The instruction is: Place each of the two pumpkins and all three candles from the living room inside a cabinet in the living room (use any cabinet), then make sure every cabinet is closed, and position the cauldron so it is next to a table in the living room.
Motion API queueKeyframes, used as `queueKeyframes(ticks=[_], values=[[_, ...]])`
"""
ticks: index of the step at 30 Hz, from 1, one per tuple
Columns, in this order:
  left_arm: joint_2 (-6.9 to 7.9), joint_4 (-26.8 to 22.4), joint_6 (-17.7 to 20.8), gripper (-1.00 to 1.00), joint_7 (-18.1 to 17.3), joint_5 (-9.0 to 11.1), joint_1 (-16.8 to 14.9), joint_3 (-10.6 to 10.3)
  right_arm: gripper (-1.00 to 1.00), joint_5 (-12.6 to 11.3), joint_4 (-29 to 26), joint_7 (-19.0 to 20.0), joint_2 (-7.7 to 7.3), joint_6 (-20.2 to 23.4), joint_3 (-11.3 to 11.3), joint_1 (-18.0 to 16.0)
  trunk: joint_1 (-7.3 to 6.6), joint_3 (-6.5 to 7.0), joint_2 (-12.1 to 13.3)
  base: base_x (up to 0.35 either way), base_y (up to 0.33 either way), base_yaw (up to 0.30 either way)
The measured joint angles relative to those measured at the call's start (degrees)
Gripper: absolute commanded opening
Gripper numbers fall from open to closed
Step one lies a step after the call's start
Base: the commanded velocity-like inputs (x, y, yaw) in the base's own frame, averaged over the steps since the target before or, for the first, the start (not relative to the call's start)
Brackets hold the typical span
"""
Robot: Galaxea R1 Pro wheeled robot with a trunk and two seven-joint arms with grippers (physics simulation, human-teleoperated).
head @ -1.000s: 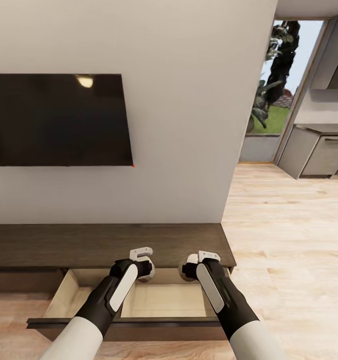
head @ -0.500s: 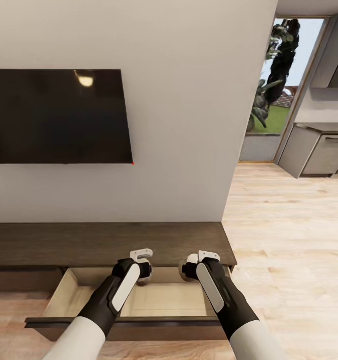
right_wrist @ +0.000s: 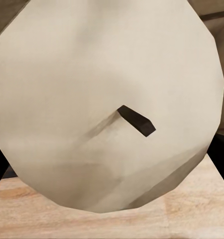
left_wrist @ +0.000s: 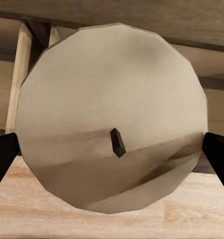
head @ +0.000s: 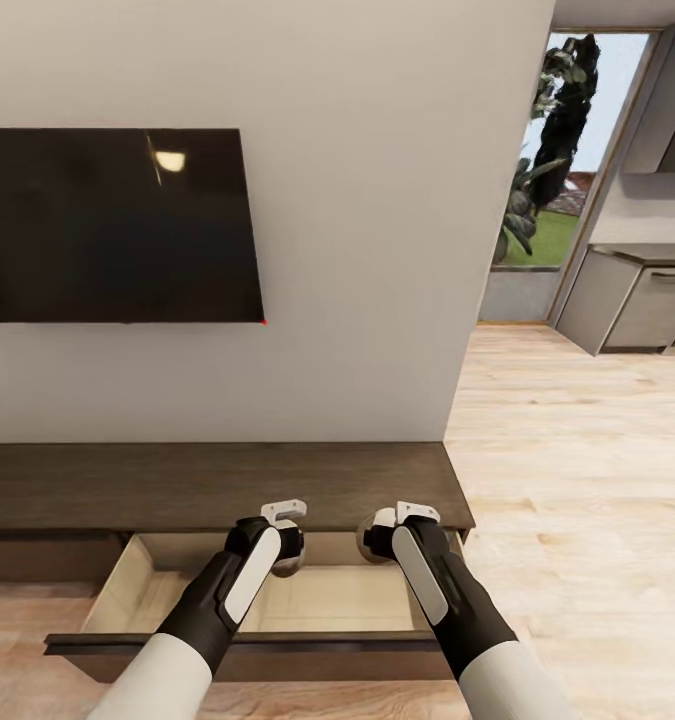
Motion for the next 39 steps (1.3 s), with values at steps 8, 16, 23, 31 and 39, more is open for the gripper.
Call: queueKeyframes(ticks=[8,16,23,31,39], values=[[-0.1,0.02,-0.01,-1.0,0.08,-0.07,0.0,0.0,-1.0,0.05,0.0,-0.06,0.0,0.13,-0.03,0.0,1.76,-1.44,-3.21,0.0,0.0,0.0],[-1.42,-0.18,0.0,-1.0,0.06,-0.2,0.0,-0.15,-1.0,0.01,0.17,-0.05,0.0,0.18,-0.04,0.0,3.52,-2.88,-6.42,0.0,0.0,0.0],[-1.45,-0.34,0.05,-1.0,0.04,-0.33,0.0,-0.22,-1.0,0.0,0.18,0.11,0.0,0.34,-0.03,0.0,5.05,-4.13,-9.23,0.0,0.0,0.0],[-1.44,-0.33,0.04,-1.0,0.0,-0.37,0.0,-0.1,-1.0,0.0,0.17,0.2,0.0,0.32,-0.03,0.0,6.81,-5.57,-12.44,0.0,0.0,0.0],[-1.41,-0.33,0.09,-1.0,0.0,-0.3,0.0,-0.09,-1.0,-0.01,0.18,0.21,0.0,0.25,0.04,0.0,8.57,-7.01,-15.65,0.0,0.0,0.0]])
